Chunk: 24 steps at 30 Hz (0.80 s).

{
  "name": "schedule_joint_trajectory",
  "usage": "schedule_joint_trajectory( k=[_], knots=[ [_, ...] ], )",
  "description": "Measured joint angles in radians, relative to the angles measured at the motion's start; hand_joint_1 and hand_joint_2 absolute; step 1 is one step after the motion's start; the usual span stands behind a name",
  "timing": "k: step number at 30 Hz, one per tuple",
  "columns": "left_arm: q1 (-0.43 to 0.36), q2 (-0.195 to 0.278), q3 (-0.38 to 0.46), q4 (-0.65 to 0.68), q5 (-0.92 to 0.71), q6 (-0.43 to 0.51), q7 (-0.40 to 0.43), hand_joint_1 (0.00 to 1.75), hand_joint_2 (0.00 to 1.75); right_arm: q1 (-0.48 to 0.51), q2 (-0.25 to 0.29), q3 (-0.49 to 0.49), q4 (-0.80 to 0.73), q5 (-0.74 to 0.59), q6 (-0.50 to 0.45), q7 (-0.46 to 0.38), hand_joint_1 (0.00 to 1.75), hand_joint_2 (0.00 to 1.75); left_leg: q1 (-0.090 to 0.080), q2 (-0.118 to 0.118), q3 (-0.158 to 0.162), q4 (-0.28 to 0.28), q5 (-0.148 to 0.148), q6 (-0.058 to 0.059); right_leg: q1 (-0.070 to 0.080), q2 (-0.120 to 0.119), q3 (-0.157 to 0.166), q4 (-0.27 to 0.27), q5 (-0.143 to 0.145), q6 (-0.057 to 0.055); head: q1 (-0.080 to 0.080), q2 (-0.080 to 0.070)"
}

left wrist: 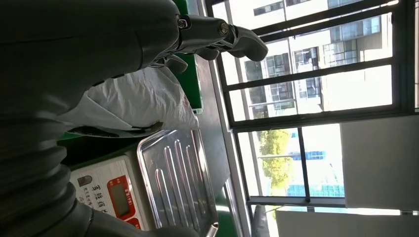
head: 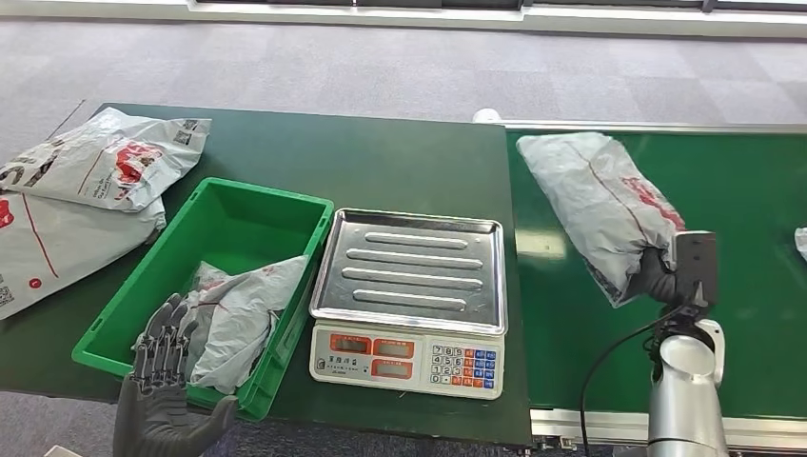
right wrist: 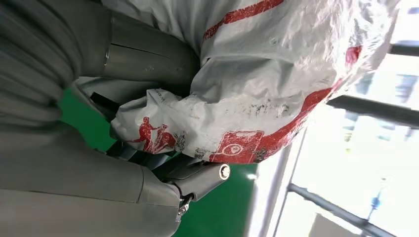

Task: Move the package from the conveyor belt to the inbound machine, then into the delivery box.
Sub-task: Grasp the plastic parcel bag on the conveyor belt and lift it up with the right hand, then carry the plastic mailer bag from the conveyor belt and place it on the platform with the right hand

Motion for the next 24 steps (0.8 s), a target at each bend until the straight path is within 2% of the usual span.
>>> schedule_joint_trajectory(
  k=[4, 8, 10, 15, 19, 24],
  knots=[
    [0.000, 0.002, 0.000, 0.007, 0.002, 0.032, -0.008, 0.00, 1.75, 0.064, 0.033, 0.107, -0.247, -0.105, -0.053, -0.055, 1.75, 1.75, 0.000, 0.001, -0.002, 0.000, 0.000, 0.000, 0.000, 0.001, -0.002, 0.000, 0.000, 0.000, 0.000, 0.000],
    [0.000, 0.010, -0.005, 0.014, 0.006, 0.055, -0.016, 0.00, 1.75, 0.098, 0.037, 0.250, -0.420, -0.110, -0.080, -0.040, 1.75, 1.75, 0.001, 0.002, -0.002, -0.001, 0.000, 0.000, 0.001, 0.003, -0.004, 0.000, 0.000, -0.001, 0.000, 0.000],
    [0.000, 0.015, -0.007, 0.017, 0.008, 0.062, -0.019, 0.00, 1.75, 0.106, 0.034, 0.304, -0.462, -0.108, -0.056, -0.020, 1.75, 1.75, 0.001, 0.002, -0.002, -0.001, 0.000, 0.000, 0.001, 0.002, -0.003, 0.000, 0.000, -0.001, 0.000, 0.000],
    [0.002, 0.031, -0.018, 0.031, 0.001, 0.081, -0.033, 0.00, 1.75, 0.097, 0.002, 0.442, -0.449, -0.022, 0.084, 0.125, 1.75, 1.75, 0.001, 0.002, -0.002, -0.001, 0.001, -0.001, 0.000, 0.003, -0.003, 0.000, 0.001, -0.002, 0.000, 0.000],
    [0.007, 0.044, -0.030, 0.046, -0.004, 0.087, -0.041, 0.00, 1.75, 0.078, -0.015, 0.529, -0.365, 0.039, 0.107, 0.197, 1.75, 1.75, 0.001, 0.000, -0.003, 0.000, 0.002, -0.001, 0.000, -0.001, -0.003, 0.000, 0.001, -0.001, 0.000, 0.000],
    [0.013, 0.059, -0.032, 0.060, 0.004, 0.096, -0.037, 0.00, 1.75, 0.051, -0.034, 0.580, -0.275, 0.078, 0.135, 0.279, 1.75, 1.75, 0.001, -0.001, -0.003, -0.001, 0.003, -0.001, 0.001, -0.001, -0.004, 0.000, 0.001, -0.002, 0.000, 0.000]
  ],
)
